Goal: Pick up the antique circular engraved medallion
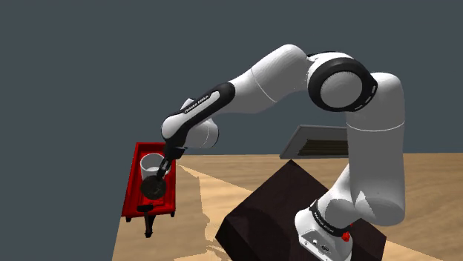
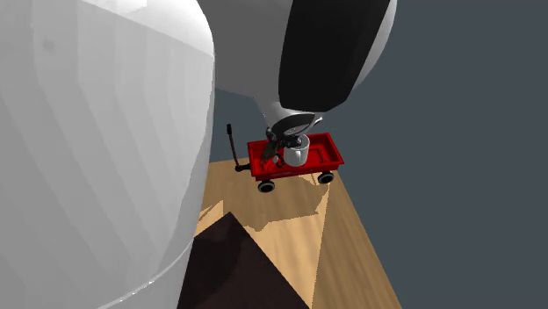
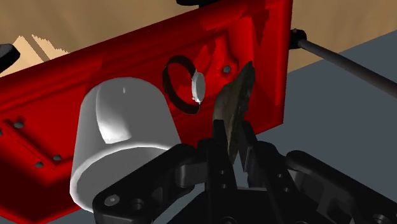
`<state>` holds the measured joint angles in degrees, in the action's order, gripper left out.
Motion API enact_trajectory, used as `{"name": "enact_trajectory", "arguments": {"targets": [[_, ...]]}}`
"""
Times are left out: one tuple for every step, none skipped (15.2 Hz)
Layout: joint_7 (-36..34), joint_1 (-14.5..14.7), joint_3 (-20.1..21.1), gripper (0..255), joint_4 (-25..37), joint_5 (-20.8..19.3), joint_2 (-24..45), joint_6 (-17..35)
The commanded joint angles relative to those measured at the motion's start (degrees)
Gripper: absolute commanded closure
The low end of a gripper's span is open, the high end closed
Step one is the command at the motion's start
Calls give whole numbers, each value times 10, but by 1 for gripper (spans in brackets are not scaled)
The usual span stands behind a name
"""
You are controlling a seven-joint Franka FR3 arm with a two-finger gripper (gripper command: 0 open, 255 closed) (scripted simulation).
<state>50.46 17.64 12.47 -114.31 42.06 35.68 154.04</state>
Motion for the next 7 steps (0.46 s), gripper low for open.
{"name": "enact_trajectory", "arguments": {"targets": [[-9, 2, -3, 255, -6, -4, -15, -8], [-13, 3, -4, 255, -8, -6, -22, -13], [-17, 4, -6, 255, -10, -8, -29, -17], [-21, 5, -7, 255, -12, -11, -36, -22], [-25, 6, -9, 255, -14, -13, -42, -26], [-26, 6, -9, 255, -14, -13, -44, -27], [-26, 6, -9, 255, -14, -13, -43, -27]]}}
